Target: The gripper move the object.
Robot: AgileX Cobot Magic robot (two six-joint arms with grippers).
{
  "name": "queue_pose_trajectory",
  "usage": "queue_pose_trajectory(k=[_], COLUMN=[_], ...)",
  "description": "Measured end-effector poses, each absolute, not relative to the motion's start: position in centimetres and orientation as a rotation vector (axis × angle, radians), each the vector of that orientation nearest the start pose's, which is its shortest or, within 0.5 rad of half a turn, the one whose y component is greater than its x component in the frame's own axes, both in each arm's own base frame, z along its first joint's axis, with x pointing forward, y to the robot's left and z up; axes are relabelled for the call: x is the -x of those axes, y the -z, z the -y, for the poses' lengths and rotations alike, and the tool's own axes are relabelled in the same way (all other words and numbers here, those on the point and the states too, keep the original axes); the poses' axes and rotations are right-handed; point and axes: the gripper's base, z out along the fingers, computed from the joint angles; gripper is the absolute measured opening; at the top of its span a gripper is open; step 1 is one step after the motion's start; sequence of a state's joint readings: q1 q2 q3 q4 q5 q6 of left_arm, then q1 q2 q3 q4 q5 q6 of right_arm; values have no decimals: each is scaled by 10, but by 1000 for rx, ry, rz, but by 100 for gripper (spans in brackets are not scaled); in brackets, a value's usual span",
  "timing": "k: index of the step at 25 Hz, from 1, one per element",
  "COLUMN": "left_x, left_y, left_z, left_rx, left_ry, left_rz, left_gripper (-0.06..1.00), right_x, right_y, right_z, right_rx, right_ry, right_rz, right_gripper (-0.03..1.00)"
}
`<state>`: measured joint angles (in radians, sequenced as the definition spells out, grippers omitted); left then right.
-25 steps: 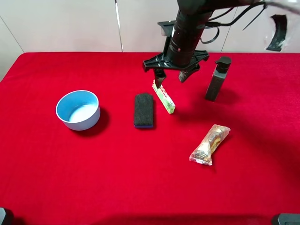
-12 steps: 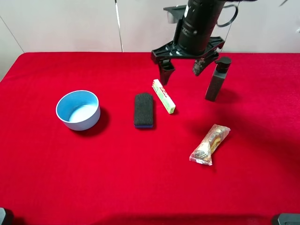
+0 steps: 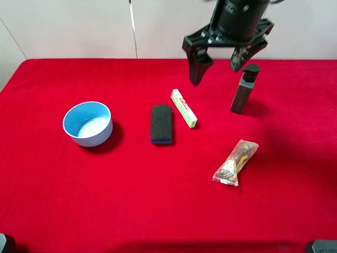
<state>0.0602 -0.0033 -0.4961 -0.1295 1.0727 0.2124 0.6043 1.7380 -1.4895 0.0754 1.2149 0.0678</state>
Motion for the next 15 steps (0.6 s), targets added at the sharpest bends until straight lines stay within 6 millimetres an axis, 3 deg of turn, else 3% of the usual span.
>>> queue_pose_trajectory(k=[5,15], left_x=[5,5], left_y=[-276,-276], left_z=[11,11], left_rx=[-163,-163], left_ry=[-14,-14], left_rz=[-2044,-2044], left_gripper=[99,99], right_x=[-270,-213], right_y=[-313,-320], right_z=[-194,-155], right_rx=[771,774], right_ry=[-227,-234], right_rz=[-2806,-2801], right_gripper=[67,67])
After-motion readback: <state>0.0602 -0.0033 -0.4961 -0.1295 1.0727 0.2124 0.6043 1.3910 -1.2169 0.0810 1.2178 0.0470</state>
